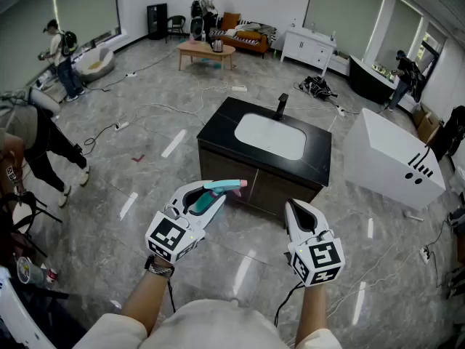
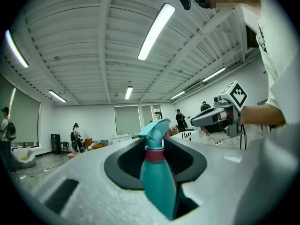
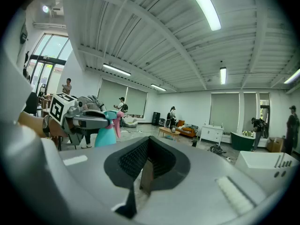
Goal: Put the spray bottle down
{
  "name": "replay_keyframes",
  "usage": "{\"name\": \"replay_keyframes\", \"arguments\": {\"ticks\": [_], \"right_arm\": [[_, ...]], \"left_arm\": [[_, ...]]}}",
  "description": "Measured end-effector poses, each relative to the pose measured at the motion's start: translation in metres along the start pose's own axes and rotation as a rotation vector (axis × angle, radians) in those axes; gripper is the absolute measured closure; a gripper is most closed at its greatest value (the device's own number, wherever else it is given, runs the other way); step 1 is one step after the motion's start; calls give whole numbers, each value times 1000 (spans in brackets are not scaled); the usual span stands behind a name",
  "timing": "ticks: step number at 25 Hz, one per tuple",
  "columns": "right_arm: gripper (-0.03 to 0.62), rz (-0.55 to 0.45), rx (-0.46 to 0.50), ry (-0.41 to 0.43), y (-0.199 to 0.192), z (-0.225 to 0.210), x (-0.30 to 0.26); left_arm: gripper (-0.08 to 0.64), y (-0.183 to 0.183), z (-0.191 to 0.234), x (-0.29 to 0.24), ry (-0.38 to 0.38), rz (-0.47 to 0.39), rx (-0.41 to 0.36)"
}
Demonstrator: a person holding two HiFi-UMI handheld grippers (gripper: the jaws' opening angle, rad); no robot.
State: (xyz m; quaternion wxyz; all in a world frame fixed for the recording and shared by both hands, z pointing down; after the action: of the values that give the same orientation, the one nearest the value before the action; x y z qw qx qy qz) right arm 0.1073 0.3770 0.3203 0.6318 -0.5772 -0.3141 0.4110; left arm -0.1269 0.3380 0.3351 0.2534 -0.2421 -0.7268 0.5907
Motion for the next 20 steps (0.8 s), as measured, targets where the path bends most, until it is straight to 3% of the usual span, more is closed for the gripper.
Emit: {"name": "replay_keyframes", "arguments": {"ticks": [4,7,20], "right_arm": [[588,-30,-42,-8,2,-6,1],[586,-43,-16,-24,3,-11,1],[586,-62,29,66,-7,-44,16]], "left_arm": [[426,1,-1,-3,0,0,0],[426,0,-2,-7,3,2,-2],[426,2,-25,-30,55,27,-30]]}}
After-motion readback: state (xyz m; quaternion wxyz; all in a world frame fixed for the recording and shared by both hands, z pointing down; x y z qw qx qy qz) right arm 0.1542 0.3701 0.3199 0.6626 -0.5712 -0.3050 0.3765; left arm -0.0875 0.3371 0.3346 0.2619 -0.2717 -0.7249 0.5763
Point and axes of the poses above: the fingertips, and each gripper's own axes: x backward along the fingers, z to its left, y out of its top, the point moved 7 cm from there along x, backward along the fingers, and after that the axes turned 4 degrees about -z, right-handed, at the moved point
